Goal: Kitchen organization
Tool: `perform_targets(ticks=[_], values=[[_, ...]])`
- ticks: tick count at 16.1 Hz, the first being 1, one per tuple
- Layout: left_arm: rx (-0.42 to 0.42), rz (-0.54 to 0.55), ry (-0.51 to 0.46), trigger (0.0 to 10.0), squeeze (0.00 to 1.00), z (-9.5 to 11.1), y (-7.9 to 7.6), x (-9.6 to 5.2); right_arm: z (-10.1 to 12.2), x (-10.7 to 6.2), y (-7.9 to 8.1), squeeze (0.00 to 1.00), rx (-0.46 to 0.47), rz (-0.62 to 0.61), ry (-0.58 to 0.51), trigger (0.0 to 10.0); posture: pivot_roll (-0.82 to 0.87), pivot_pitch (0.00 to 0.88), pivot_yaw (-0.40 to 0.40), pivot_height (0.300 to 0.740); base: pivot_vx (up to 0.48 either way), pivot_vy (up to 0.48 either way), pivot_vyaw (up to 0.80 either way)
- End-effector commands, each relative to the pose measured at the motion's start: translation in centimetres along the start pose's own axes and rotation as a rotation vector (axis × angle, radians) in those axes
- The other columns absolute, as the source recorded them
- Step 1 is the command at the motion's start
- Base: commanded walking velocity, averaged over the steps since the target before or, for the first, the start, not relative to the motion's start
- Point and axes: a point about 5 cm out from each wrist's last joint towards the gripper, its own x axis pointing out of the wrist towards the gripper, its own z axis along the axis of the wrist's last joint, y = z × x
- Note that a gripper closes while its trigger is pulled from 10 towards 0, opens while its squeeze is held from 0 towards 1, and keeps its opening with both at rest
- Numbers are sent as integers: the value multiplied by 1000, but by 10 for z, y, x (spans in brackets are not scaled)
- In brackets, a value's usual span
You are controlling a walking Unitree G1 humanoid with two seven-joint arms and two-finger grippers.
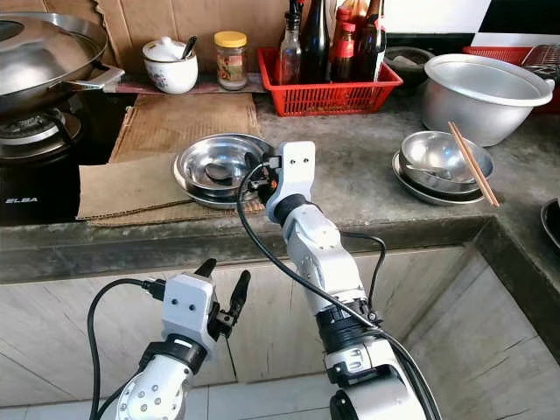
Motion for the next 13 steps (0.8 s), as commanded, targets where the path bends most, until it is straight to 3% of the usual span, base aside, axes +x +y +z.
perform_targets(ticks=[1, 4, 5, 6, 7, 13], values=[[-5, 0, -10, 10000, 0, 4, -1, -1, 8, 7, 20, 0, 16, 62, -31, 10000, 184, 94, -87, 740, 0, 0, 0], [-6, 2, -9, 10000, 0, 4, -1, -1, 6, 6, 20, 0, 5, 66, -24, 10000, 183, 95, -87, 740, 0, 0, 0], [-6, 3, -9, 10000, 0, 4, -1, -1, 5, 6, 19, 0, 4, 63, -22, 4941, 183, 95, -88, 740, 0, 0, 0], [-6, 3, -9, 10000, 0, 4, -1, -1, 5, 6, 18, 0, 0, 60, -21, 3176, 183, 95, -88, 740, 0, 0, 0], [-6, 4, -9, 10000, 0, 4, -1, -1, 5, 7, 17, 0, -2, 56, -19, 0, 182, 96, -86, 740, 0, 0, 0], [0, 5, -12, 10000, 0, 5, -1, -2, 10, 10, 14, 0, -3, 43, -36, 0, 184, 99, -84, 740, 0, 0, 0]])
